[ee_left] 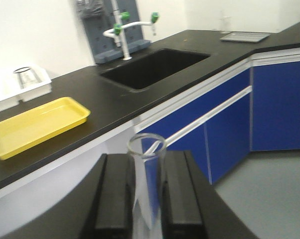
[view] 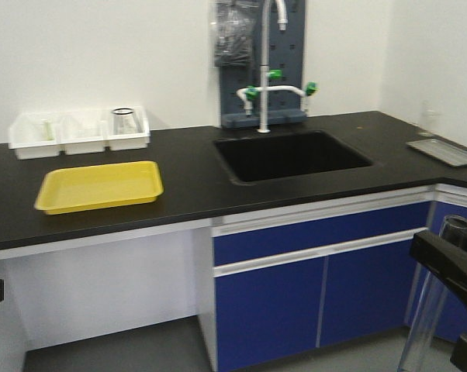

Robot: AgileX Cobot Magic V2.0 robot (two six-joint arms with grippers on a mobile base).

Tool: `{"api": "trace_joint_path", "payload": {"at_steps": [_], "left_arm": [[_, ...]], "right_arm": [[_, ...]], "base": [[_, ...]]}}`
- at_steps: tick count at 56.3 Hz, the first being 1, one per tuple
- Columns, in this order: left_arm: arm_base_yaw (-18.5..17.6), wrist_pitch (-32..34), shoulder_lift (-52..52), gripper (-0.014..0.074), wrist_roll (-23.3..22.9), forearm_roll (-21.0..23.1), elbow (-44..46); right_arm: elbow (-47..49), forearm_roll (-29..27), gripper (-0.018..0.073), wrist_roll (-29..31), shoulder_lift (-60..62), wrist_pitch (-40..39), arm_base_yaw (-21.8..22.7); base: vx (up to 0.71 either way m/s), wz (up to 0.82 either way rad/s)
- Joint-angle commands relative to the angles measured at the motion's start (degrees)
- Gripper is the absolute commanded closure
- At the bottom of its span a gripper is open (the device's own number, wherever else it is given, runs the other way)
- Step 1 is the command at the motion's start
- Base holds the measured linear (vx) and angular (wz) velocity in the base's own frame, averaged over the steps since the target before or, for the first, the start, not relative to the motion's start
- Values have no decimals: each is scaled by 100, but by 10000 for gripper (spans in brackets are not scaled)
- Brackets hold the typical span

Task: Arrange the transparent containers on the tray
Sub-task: 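Hold both tubes while the base drives to the yellow tray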

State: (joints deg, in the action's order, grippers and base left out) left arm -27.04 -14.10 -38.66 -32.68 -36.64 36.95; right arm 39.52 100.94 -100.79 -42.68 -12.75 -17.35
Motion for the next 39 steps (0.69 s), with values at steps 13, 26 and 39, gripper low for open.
{"api": "trace_joint_path", "payload": {"at_steps": [13, 26, 39], "left_arm": [[-37, 346, 8, 599, -23, -30, 179], [-37, 346, 8, 599, -23, -30, 179], [-37, 346, 8, 599, -23, -30, 179]], "right_arm": [[170, 182, 572, 29, 40, 96, 20], [170, 182, 572, 29, 40, 96, 20], [170, 182, 572, 29, 40, 126, 20]], "base": [[7, 50], [16, 56], [22, 48]]}}
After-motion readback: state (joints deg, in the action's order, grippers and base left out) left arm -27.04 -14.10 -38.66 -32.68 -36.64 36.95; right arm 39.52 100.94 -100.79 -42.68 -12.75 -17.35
